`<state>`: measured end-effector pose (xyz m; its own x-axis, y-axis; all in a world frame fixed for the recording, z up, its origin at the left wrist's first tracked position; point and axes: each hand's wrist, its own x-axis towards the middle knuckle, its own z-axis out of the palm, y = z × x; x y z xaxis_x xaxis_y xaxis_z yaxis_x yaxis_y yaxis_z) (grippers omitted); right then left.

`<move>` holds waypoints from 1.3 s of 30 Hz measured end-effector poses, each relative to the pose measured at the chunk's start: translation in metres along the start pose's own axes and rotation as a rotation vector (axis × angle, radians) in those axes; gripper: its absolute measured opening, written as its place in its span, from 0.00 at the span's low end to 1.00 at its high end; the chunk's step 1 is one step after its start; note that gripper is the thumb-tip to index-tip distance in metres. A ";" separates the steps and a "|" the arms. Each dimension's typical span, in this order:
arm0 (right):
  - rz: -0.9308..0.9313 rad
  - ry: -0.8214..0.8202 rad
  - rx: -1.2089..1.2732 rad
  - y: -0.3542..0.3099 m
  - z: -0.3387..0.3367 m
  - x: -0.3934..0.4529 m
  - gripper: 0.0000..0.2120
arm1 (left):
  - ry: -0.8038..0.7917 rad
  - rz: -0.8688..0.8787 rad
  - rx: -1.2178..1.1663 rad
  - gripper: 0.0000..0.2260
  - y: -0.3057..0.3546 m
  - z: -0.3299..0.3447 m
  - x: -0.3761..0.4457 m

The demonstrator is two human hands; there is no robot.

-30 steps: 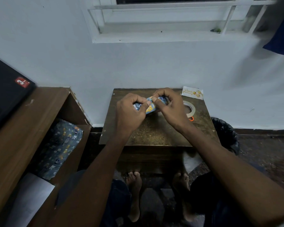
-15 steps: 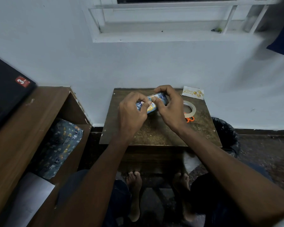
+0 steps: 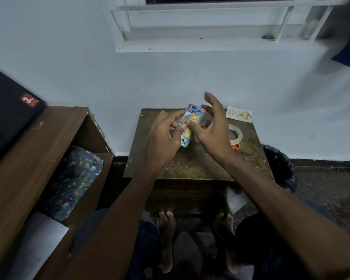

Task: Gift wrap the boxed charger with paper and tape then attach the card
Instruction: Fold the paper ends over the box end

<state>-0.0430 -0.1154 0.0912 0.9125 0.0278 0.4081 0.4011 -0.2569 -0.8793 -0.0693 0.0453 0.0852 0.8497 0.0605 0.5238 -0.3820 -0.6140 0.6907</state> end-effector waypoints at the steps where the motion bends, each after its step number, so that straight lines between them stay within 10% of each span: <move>1: 0.103 0.013 0.046 0.001 0.002 0.000 0.37 | 0.010 0.001 -0.007 0.16 0.000 0.003 0.000; 8: 0.254 -0.091 0.277 0.000 0.006 -0.012 0.14 | 0.041 0.004 -0.090 0.15 0.002 0.013 -0.005; 19: 0.111 -0.153 0.213 0.003 0.007 -0.007 0.22 | 0.078 -0.376 -0.524 0.41 0.006 0.011 -0.007; 39: -0.571 -0.059 -0.505 0.021 0.003 0.002 0.23 | -0.063 -0.490 -0.766 0.23 0.010 -0.008 0.002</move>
<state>-0.0327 -0.1180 0.0729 0.5829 0.3373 0.7392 0.7396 -0.5971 -0.3107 -0.0740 0.0455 0.0966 0.9902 0.1198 0.0719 -0.0909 0.1614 0.9827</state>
